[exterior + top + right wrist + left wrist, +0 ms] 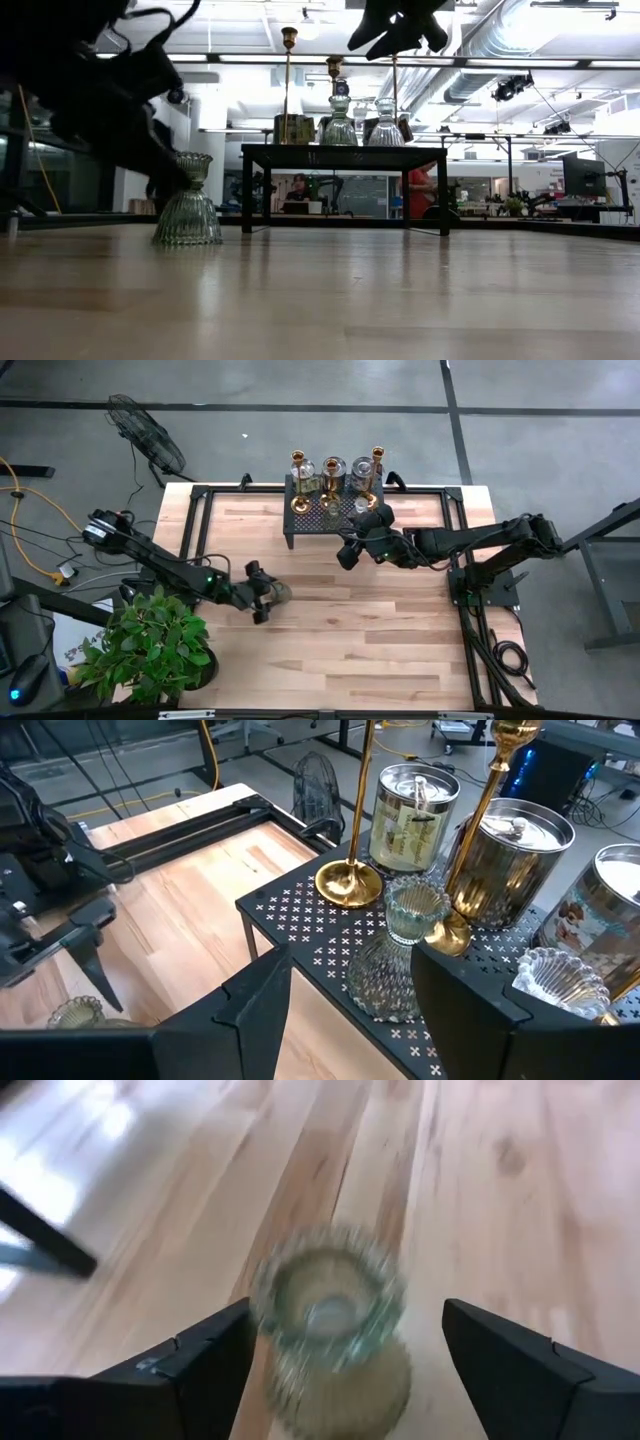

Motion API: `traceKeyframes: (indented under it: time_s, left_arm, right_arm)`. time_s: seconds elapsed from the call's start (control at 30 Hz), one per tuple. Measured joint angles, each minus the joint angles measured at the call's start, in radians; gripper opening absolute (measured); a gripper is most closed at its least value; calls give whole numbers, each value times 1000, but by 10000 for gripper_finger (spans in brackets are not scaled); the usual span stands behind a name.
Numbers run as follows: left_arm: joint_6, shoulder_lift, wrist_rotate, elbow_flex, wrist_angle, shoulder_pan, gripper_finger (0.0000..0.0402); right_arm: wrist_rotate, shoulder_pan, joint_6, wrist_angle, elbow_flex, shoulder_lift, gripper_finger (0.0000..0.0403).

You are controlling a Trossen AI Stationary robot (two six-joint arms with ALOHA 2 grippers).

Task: Stock candles on shelf
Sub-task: Put the gray candle holder on the shelf

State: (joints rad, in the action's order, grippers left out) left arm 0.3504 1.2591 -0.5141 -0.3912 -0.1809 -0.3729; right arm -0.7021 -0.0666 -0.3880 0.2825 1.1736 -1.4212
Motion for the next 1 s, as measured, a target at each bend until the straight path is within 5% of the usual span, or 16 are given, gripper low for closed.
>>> traceKeyframes:
  time_s: [0.67, 1.0]
  left_arm:
    - [-2, 127, -88, 0, -153, 0, 308]
    - [-2, 127, -83, 0, -147, 0, 220]
  right_arm:
    - [-2, 0, -4, 0, 0, 0, 199]
    - [-2, 0, -3, 2, 0, 0, 199]
